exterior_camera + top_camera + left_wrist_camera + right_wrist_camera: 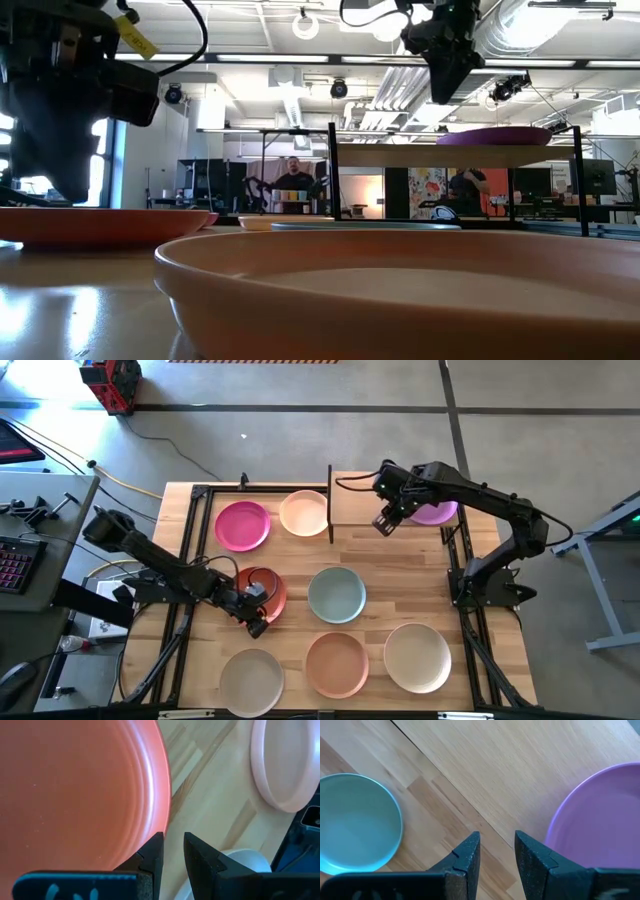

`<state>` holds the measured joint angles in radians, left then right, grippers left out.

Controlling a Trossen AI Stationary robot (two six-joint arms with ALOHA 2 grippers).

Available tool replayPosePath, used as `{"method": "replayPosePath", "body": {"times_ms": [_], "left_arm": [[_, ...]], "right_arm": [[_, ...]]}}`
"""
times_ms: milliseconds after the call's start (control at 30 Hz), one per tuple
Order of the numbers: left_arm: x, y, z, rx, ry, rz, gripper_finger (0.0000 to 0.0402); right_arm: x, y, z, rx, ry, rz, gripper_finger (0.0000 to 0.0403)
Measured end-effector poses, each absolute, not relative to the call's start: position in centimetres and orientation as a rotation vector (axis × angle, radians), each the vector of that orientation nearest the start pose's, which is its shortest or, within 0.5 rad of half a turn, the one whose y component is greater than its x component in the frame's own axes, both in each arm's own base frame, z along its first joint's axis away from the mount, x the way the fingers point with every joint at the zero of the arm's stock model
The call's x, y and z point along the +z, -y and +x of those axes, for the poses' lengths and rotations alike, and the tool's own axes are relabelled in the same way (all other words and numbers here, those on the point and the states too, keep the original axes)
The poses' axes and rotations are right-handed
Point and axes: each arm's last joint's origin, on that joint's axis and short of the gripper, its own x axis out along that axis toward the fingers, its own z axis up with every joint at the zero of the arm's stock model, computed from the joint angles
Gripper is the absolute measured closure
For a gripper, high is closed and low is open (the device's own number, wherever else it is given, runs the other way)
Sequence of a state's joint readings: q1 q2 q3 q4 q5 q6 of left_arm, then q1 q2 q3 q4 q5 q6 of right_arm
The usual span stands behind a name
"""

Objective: Place and stack plates onto a shelf
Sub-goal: Stack the orange plate on top of the violet plate on the shelf

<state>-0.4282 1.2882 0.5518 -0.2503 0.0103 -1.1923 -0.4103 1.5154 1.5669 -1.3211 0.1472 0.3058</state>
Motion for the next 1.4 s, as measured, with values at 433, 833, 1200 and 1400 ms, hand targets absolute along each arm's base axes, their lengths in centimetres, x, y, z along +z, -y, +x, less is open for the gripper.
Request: {"method": "replayPosePath", "body": {"times_ms": [433,833,1200,1400], "left_arm": [[14.1,10.2,20.1,0.231,-1.135,-0.823,0.0337],[15.1,10.3,20.6,0.233,-1.147,-0.744,0.0337],[17.9,8.6,20.7,0.452,-1.262,-0.545,0.0337],[18.2,5.2,20.8,0.630,-1.300,-0.475,0.0337]], "right_arm": [[34.8,11.4,25.2,-0.677,-1.185,0.431,0.0306],[34.8,11.5,25.3,-0.677,-1.173,0.430,0.0306],[34.8,11.5,25.3,-0.677,-1.166,0.430,0.0306],[34.8,11.5,25.3,-0.677,-1.166,0.430,0.0306]]}}
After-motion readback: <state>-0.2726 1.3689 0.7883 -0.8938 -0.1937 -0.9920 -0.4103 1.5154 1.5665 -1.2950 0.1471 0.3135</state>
